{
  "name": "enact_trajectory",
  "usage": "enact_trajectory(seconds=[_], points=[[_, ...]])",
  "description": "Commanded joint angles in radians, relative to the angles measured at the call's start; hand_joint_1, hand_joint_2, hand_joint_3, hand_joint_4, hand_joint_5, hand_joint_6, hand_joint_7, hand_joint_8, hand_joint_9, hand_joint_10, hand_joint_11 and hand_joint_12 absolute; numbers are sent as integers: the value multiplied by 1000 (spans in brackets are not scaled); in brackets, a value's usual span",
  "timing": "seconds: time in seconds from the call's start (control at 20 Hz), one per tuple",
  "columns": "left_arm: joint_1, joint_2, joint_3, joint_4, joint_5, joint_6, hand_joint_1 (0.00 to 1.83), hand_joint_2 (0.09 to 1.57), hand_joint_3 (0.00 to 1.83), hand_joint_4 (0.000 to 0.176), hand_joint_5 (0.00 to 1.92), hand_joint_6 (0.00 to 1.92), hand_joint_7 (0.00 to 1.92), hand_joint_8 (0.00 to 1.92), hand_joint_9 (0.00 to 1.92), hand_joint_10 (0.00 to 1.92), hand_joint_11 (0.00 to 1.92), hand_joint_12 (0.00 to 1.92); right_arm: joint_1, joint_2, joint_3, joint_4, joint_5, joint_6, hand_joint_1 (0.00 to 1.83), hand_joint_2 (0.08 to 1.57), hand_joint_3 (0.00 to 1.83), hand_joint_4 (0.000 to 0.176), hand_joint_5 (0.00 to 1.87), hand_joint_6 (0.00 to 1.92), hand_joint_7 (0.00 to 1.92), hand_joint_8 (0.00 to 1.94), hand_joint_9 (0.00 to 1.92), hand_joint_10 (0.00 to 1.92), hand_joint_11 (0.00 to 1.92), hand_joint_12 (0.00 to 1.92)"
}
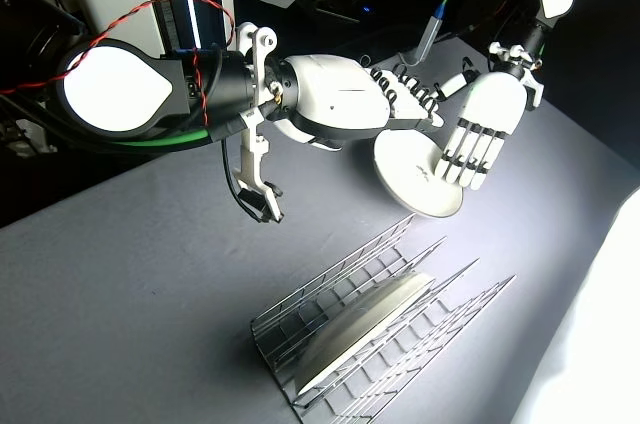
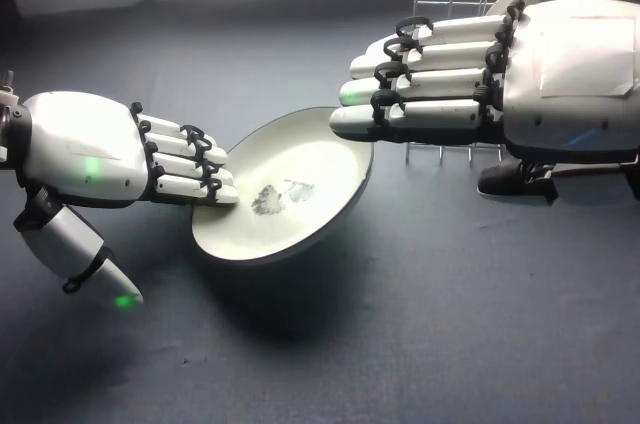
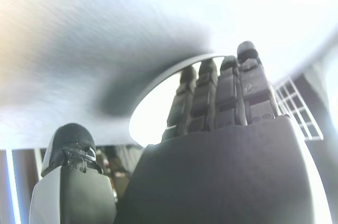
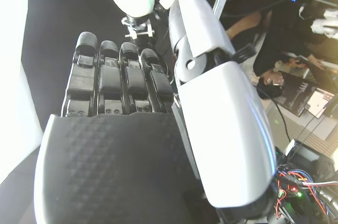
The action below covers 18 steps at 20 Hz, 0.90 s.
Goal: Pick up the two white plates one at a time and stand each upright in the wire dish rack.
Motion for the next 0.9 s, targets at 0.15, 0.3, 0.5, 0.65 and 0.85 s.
enact_trajectory(seconds=[0.15,0.3,0.5,0.65,0.85], points=[[23,-12,-3,-10,-25,0,0,1004,1,0,60,0,38,1,16,2,11,38,1,8,-11,48,71,1,1193,1244,0,0,0,0,0,0,0,0,0,138],[27,-16,-3,-11,-25,0,0,1001,0,0,61,0,36,0,11,0,4,38,0,3,-11,43,31,0,1203,1227,0,0,0,0,0,0,0,0,0,212],[28,-17,-2,-19,-26,0,0,1006,2,0,62,0,32,0,13,0,4,47,-5,-27,-11,16,-24,0,1227,1198,0,0,0,0,0,0,0,0,0,123],[28,-19,-2,-23,-27,0,0,1011,4,0,53,0,31,0,14,0,2,53,-5,-64,-10,16,-88,0,1231,1193,0,0,0,0,0,0,0,0,0,141],[27,-19,-2,-28,-28,0,0,1000,0,0,75,8,48,7,23,4,9,67,-5,-122,-8,16,-163,-5,1267,1187,0,0,0,0,0,0,0,0,0,159]])
